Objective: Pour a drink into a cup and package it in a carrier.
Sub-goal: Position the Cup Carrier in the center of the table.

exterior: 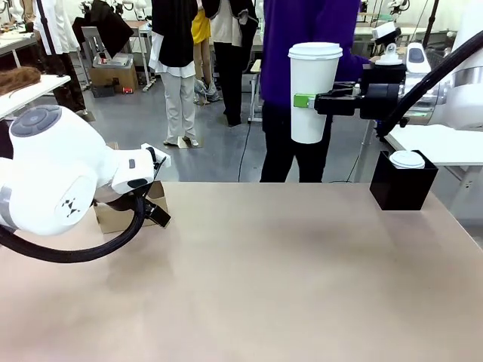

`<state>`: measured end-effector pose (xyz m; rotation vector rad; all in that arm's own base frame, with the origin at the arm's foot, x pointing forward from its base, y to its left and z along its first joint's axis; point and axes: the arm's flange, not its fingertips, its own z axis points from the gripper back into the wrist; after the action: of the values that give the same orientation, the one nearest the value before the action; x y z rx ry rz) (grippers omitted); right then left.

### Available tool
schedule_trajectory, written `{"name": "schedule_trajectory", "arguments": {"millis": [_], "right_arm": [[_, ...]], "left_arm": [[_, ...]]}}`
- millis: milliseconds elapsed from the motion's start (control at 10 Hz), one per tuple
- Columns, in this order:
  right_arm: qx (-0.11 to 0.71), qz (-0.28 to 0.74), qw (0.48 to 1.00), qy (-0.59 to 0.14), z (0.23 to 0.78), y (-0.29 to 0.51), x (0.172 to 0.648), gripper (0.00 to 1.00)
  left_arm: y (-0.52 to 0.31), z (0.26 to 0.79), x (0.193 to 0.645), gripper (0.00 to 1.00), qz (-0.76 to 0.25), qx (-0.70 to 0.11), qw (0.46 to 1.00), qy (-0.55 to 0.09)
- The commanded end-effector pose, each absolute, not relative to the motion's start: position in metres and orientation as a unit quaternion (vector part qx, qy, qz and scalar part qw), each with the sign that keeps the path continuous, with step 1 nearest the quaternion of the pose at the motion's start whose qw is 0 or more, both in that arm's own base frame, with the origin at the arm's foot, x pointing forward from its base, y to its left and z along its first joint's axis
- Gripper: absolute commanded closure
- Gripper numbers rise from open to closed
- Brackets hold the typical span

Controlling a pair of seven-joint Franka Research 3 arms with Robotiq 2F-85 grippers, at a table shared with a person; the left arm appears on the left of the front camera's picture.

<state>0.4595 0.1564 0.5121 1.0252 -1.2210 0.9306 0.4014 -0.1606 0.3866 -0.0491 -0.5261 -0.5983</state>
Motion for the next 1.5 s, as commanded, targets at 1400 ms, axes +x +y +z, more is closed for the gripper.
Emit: {"name": "schedule_trajectory", "arguments": {"millis": [1400], "right_arm": [[0.439, 0.403, 0.603, -0.53, 0.514, 0.159, 0.46, 0.2]], "left_arm": [[-0.11, 0.532, 0.526, 0.0, 0.109, -0.008, 0.985, -0.133]]}}
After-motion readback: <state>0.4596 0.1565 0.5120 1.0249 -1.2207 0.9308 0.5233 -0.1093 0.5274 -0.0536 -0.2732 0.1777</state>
